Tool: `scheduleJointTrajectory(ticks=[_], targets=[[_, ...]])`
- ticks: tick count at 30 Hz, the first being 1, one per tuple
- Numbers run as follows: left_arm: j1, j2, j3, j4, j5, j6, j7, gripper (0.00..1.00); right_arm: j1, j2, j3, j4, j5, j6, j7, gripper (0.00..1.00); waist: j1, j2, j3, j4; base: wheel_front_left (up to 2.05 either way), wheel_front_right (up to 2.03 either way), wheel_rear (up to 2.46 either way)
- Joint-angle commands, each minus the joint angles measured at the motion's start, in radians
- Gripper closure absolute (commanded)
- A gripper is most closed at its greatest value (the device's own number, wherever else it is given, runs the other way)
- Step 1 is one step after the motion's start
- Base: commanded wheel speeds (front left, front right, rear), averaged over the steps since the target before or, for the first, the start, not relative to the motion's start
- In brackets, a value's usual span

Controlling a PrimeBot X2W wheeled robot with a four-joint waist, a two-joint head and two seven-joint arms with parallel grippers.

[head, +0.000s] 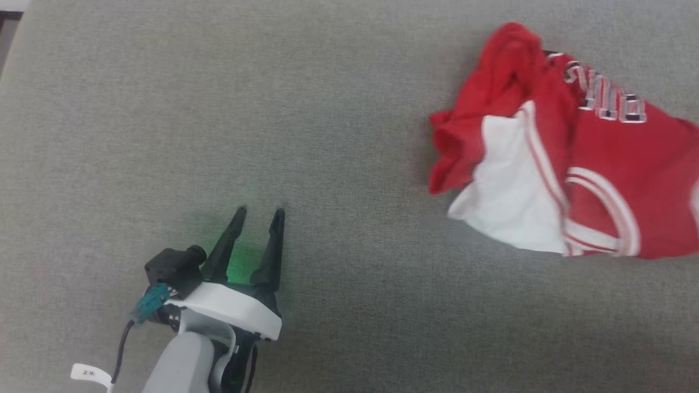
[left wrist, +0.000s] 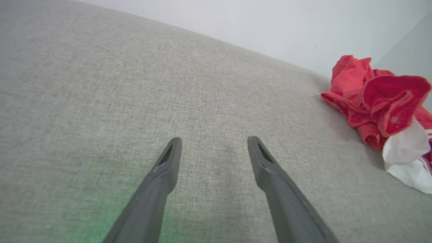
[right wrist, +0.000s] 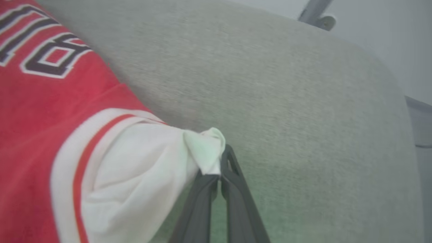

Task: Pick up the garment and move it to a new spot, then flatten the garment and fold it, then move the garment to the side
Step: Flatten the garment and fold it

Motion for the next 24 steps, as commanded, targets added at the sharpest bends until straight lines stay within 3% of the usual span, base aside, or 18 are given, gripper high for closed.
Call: scheduleJointTrajectory(ticks=[1,7,9,10,17,20,24], targets=[[-0.015,0.011,-0.001,-0.003,0.011,-0.002,-0.003,0.00,0.015,0.026,-0.061,0.036,-0.039,-0.001,-0.020,1.00,0.0000,0.0000,0.011,-0.008,0.00,0.00,0.00],[-0.034,0.044,-0.012,-0.010,0.013,-0.002,-0.003,0.00,0.006,0.118,-0.210,0.147,-0.188,-0.001,-0.080,1.00,0.0000,0.0000,0.029,-0.022,0.00,0.00,0.00],[-0.045,0.069,-0.026,-0.015,0.010,-0.002,-0.003,0.00,-0.010,0.149,-0.238,0.168,-0.215,-0.001,-0.119,0.53,0.0000,0.0000,0.027,-0.029,0.00,0.00,0.00],[-0.054,0.082,-0.034,-0.020,0.006,-0.002,-0.003,0.00,-0.016,0.165,-0.245,0.175,-0.230,-0.001,-0.141,0.00,0.0000,0.0000,0.025,-0.035,0.00,0.00,0.00],[-0.179,0.267,-0.173,-0.099,-0.044,-0.002,0.051,0.00,-0.018,0.233,-0.290,0.214,-0.290,-0.001,-0.329,0.00,0.0000,0.0000,-0.027,-0.084,0.00,0.00,0.00],[-0.252,0.355,-0.259,-0.174,-0.135,-0.002,0.163,0.00,-0.011,0.254,-0.301,0.201,-0.302,-0.001,-0.406,0.00,0.0000,0.0000,-0.049,-0.111,0.00,0.00,0.00],[-0.357,0.477,-0.394,-0.286,-0.300,-0.002,0.405,0.00,0.003,0.286,-0.308,0.160,-0.297,-0.001,-0.481,0.00,0.0000,0.0000,-0.071,-0.146,0.00,0.00,0.00]])
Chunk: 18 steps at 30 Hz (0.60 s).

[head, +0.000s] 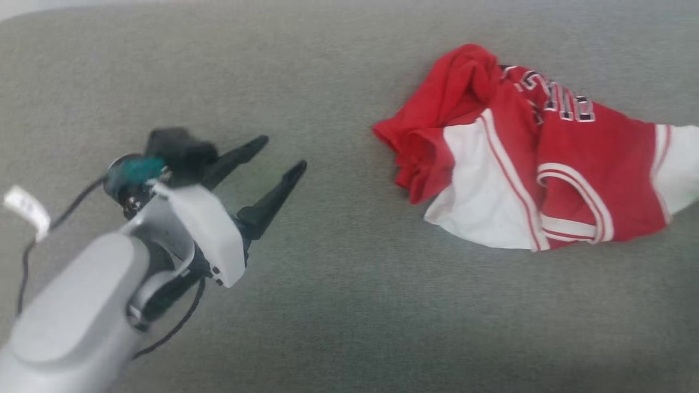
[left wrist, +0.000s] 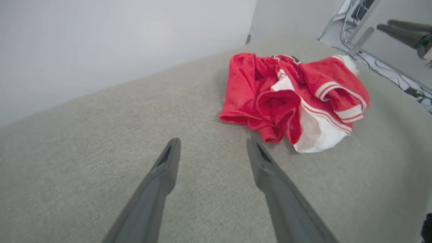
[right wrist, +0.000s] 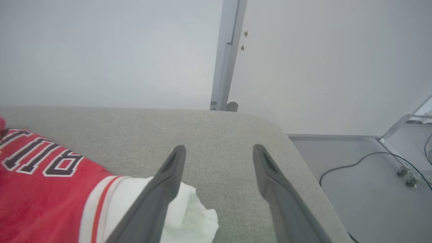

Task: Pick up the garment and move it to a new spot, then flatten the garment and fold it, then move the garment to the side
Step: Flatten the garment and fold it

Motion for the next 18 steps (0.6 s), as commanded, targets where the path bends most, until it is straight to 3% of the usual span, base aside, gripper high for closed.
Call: scheduleJointTrajectory(ticks=[1,2,6,9,12,18], targets=[[-0.051,0.048,-0.053,-0.042,-0.077,-0.002,0.115,0.00,0.015,0.020,-0.003,-0.024,-0.003,-0.001,-0.027,0.00,0.0000,-0.0001,-0.022,-0.034,0.00,0.00,0.00],[-0.051,0.048,-0.053,-0.042,-0.077,-0.002,0.115,0.00,0.015,0.020,-0.003,-0.024,-0.003,-0.001,-0.027,0.00,0.0000,-0.0001,-0.022,-0.034,0.00,0.00,0.00],[-0.120,0.110,-0.144,-0.100,-0.254,-0.002,0.390,0.00,0.016,0.056,0.014,-0.079,-0.008,-0.001,-0.059,0.00,0.0000,-0.0001,-0.031,-0.078,0.00,0.00,0.00],[-0.153,0.111,-0.183,-0.118,-0.369,0.002,0.560,0.00,0.018,0.084,0.035,-0.114,-0.015,-0.001,-0.064,0.00,0.0000,-0.0001,-0.032,-0.107,0.00,0.00,0.00],[-0.189,0.057,-0.219,-0.094,-0.445,0.041,0.687,0.00,0.010,0.116,0.063,-0.157,-0.022,-0.001,-0.065,0.00,0.0000,-0.0001,-0.018,-0.143,0.00,0.00,0.00],[-0.265,-0.051,-0.241,0.012,-0.443,0.080,0.708,0.00,-0.012,0.151,0.098,-0.215,-0.014,-0.001,-0.063,0.00,0.0000,-0.0001,0.021,-0.204,0.00,0.00,0.00]])
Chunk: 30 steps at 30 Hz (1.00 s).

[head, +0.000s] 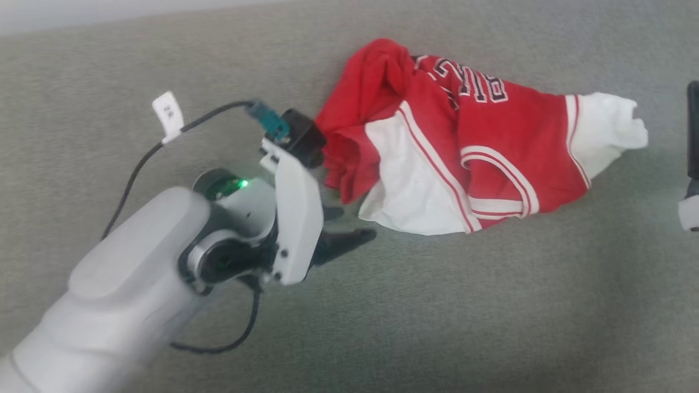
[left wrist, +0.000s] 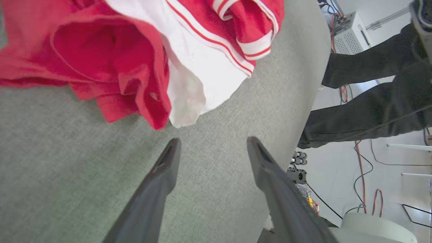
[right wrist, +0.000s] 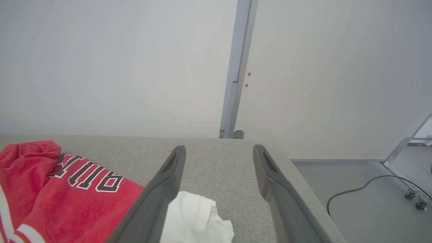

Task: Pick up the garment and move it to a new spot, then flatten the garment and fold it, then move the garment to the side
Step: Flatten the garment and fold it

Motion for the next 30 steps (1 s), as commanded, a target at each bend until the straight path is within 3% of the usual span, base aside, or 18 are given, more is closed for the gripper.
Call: scheduleJointTrajectory(ticks=[1,7,13,14,16,17,22,27,30], targets=[[-0.026,-0.012,0.001,0.021,0.010,0.006,-0.011,0.00,-0.010,0.003,0.001,-0.006,0.005,-0.001,-0.003,0.00,0.0000,0.0000,0.022,-0.028,0.00,0.00,0.00],[-0.077,-0.082,0.004,0.155,0.013,0.007,-0.028,0.00,-0.014,0.021,0.005,-0.016,0.008,-0.001,-0.018,0.00,0.0000,0.0000,0.049,-0.071,0.00,0.00,0.00],[-0.105,-0.102,-0.018,0.273,0.036,-0.019,-0.041,0.00,-0.021,0.034,0.013,-0.018,0.007,-0.001,-0.026,0.00,0.0000,0.0000,0.073,-0.096,0.00,0.00,0.00],[-0.108,-0.105,-0.020,0.287,0.038,-0.024,-0.044,0.12,-0.022,0.034,0.013,-0.018,0.007,-0.001,-0.028,0.00,0.0000,0.0000,0.076,-0.098,0.00,0.00,0.00],[-0.109,-0.114,-0.018,0.314,0.031,-0.032,-0.056,0.76,-0.021,0.034,0.012,-0.017,0.006,-0.001,-0.030,0.00,0.0000,0.0000,0.079,-0.096,0.00,0.00,0.00],[-0.112,-0.112,-0.019,0.323,0.030,-0.040,-0.057,1.00,-0.021,0.033,0.011,-0.017,0.004,-0.001,-0.029,0.00,0.0000,0.0000,0.079,-0.093,0.00,0.00,0.00],[-0.128,-0.088,0.026,0.303,-0.007,-0.058,-0.085,1.00,-0.003,0.019,0.005,-0.029,-0.007,-0.001,-0.016,0.00,0.0000,0.0000,0.066,-0.054,0.00,0.00,0.00],[-0.091,-0.005,0.079,0.229,-0.053,-0.064,-0.091,1.00,0.019,0.010,-0.006,-0.047,-0.009,-0.001,-0.004,0.00,0.0000,0.0000,0.044,-0.001,0.00,0.00,0.00],[-0.049,0.073,0.132,0.169,-0.089,-0.045,-0.095,1.00,0.037,0.007,-0.015,-0.055,-0.008,-0.001,0.007,0.00,0.0000,0.0000,0.030,0.043,0.00,0.00,0.00]])
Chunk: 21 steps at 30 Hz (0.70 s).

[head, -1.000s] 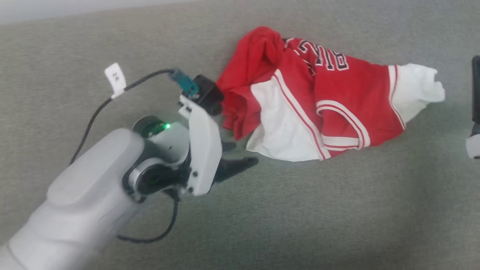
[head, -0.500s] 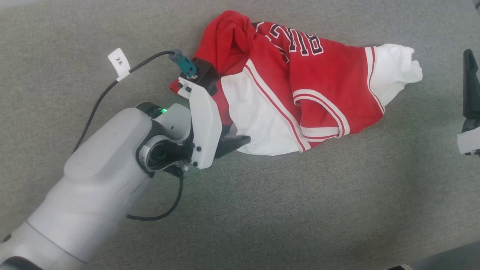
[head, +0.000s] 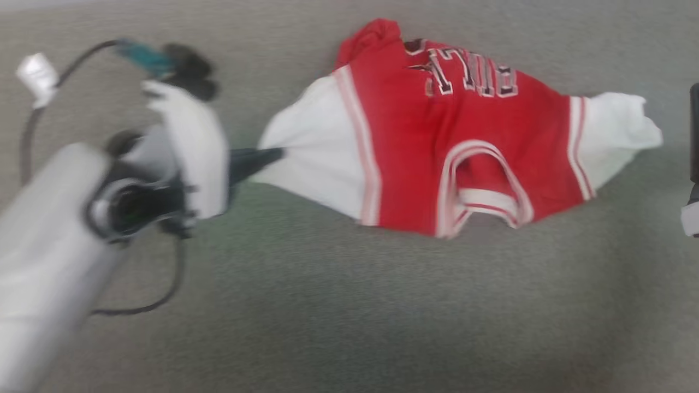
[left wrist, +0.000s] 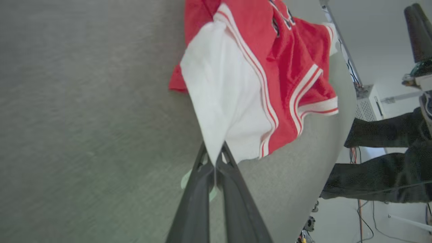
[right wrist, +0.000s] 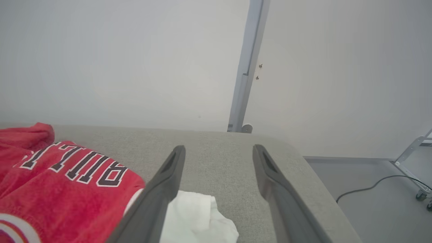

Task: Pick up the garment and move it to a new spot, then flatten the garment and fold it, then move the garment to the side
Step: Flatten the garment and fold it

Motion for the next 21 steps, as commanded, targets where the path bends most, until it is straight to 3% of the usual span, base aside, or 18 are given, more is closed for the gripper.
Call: scheduleJointTrajectory(ticks=[1,9,13,16,21], targets=[[0.033,0.035,0.024,-0.020,-0.020,0.014,-0.007,1.00,0.014,-0.002,-0.002,-0.009,0.001,-0.001,0.010,0.00,0.0000,0.0000,-0.020,0.046,0.00,0.00,0.00],[0.189,0.189,0.105,-0.045,-0.068,0.088,-0.039,1.00,0.008,-0.026,0.029,-0.052,-0.001,-0.001,0.063,0.00,0.0000,0.0000,-0.019,0.098,0.00,0.00,0.00],[0.227,0.265,0.115,0.015,-0.005,0.104,-0.085,1.00,0.008,-0.040,0.037,-0.072,0.004,-0.001,0.086,0.00,0.0000,0.0000,-0.010,0.099,0.00,0.00,0.00],[0.224,0.291,0.107,0.078,0.062,0.114,-0.139,1.00,0.022,-0.050,0.032,-0.085,0.007,-0.001,0.100,0.00,0.0000,0.0000,-0.006,0.099,0.00,0.00,0.00],[0.203,0.255,0.093,0.173,0.113,0.106,-0.211,1.00,0.045,-0.068,0.053,-0.112,0.013,-0.001,0.128,0.00,0.0000,0.0000,-0.008,0.097,0.00,0.00,0.00]])
